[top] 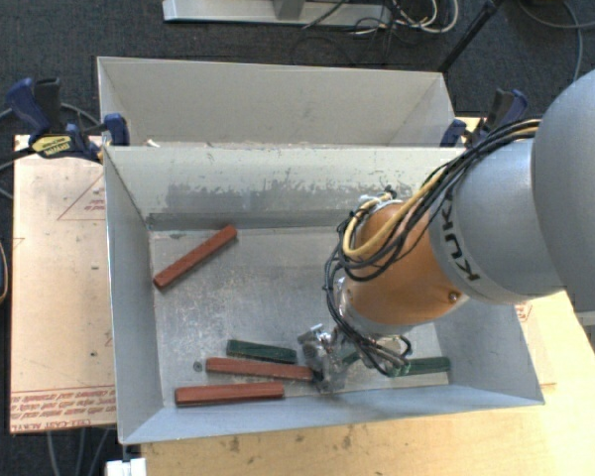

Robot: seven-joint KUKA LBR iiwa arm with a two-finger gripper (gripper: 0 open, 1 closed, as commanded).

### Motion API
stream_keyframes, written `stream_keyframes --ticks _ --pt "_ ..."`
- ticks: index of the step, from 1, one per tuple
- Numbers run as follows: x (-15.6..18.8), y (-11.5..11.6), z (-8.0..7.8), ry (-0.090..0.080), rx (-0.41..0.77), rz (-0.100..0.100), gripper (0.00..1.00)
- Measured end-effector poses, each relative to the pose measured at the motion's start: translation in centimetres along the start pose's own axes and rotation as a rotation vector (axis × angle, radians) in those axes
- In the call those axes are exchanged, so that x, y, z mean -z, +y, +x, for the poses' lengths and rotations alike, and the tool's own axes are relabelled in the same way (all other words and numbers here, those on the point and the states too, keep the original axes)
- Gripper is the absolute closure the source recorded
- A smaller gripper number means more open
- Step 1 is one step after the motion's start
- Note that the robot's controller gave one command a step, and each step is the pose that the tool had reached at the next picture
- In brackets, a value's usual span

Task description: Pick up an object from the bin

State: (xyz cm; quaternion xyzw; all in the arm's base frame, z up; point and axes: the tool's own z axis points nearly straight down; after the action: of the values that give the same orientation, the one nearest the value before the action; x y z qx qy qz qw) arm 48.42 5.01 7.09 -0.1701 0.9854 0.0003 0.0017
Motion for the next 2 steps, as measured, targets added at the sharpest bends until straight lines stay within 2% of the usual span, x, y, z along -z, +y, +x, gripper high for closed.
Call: stream_keyframes --ticks 2 --pt "-0.01 0.00 0.00 0.000 0.000 0.000 1.00"
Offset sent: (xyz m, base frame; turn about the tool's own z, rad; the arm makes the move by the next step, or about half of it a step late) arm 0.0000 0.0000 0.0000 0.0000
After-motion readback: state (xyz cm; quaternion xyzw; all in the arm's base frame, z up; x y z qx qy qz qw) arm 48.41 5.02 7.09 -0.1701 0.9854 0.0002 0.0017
